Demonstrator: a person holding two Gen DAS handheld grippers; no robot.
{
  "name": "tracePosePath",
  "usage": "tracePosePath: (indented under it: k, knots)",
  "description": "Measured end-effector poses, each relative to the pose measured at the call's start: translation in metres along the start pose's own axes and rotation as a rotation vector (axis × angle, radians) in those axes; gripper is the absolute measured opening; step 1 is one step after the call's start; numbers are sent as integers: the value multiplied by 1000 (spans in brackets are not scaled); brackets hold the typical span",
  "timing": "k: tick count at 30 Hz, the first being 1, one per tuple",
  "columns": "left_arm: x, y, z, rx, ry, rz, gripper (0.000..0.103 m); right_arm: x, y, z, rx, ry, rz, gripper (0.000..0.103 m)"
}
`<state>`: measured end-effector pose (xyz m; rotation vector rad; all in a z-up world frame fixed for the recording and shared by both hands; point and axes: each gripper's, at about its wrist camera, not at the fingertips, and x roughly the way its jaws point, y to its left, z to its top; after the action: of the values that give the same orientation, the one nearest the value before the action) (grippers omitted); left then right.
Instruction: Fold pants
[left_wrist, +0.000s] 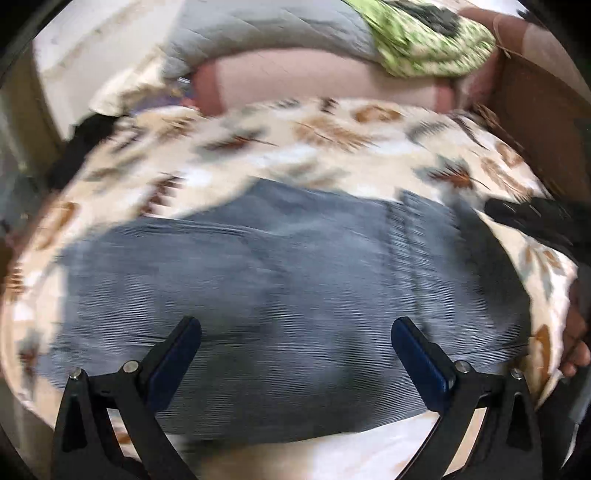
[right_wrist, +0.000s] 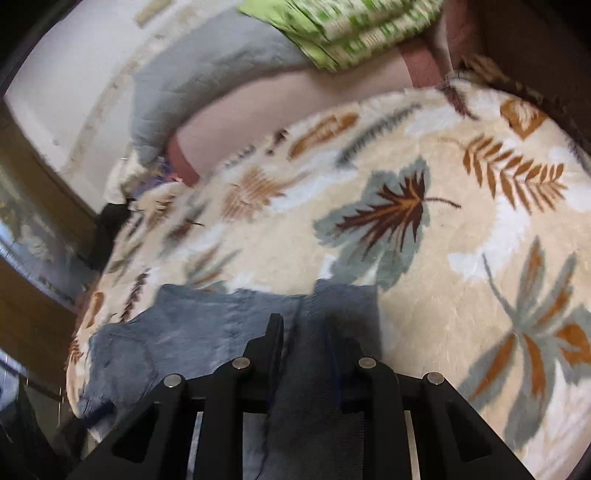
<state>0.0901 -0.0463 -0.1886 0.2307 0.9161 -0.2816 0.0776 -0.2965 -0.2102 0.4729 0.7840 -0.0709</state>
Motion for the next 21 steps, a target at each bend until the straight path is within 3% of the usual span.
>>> tracePosePath:
  k: [3, 8, 11, 15, 21]
  knots:
    - [-21, 53, 0, -67, -40, 103, 102, -10, 16, -21, -41, 22, 40, 25]
    - [-45, 166, -14, -233, -41, 299, 102, -9, 36, -63, -61, 66, 98, 25]
    - [-47, 216, -27, -306, -9, 352, 102, 12, 43, -86, -100, 125, 35, 26]
    - [-44, 255, -46, -368, 31, 367, 102, 3, 45, -95, -112, 81, 25, 26]
    - [-21, 273, -57, -480, 90, 192, 102, 1, 41, -102, -153, 60, 37, 27]
